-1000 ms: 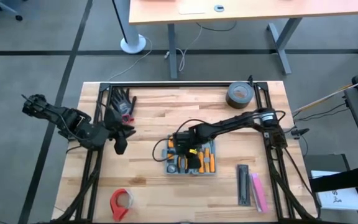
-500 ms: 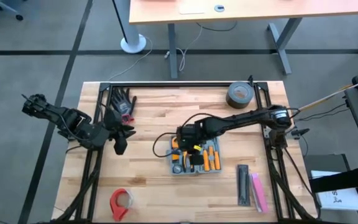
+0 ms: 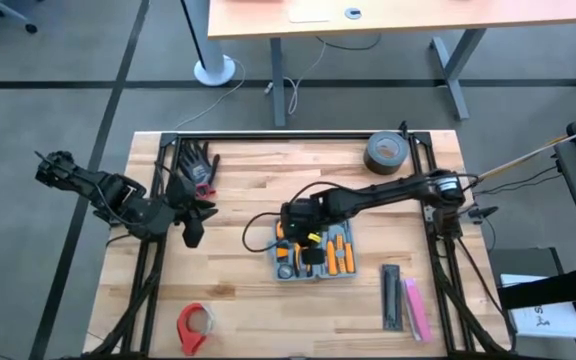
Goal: Prefit tool cases
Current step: Adjust the tools in the gray tool box
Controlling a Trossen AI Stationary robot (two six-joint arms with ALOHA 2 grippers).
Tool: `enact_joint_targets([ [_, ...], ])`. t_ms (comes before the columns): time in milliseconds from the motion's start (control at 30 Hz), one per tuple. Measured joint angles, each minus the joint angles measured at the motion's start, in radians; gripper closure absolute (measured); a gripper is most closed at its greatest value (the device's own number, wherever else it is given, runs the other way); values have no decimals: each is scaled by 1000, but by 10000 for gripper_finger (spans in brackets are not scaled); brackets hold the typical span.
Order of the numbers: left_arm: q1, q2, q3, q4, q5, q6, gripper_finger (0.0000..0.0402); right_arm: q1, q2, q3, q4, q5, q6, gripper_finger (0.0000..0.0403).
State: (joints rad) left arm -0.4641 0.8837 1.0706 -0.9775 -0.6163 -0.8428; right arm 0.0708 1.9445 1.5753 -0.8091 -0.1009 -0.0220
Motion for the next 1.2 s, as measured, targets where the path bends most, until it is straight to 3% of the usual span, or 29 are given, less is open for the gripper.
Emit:
enact_joint_targets([
  [133,0,0,0,0,0,-4,301,-1,82,-23,55,-12,-24,356],
  [267,-1,0,0,-3,5,-11,297,-13,201,-37,123,-95,-32,357],
  [367,-1,-1,0,-11,22,-19,297,-18,218,-34,142,-119,-28,354],
  [1000,-1,-2,0,-12,32,-23,296,-23,-78,-49,39,-47,4,358],
  [1200,-2,-2,0,-11,32,-23,296,-24,-115,-48,-11,-26,22,357],
])
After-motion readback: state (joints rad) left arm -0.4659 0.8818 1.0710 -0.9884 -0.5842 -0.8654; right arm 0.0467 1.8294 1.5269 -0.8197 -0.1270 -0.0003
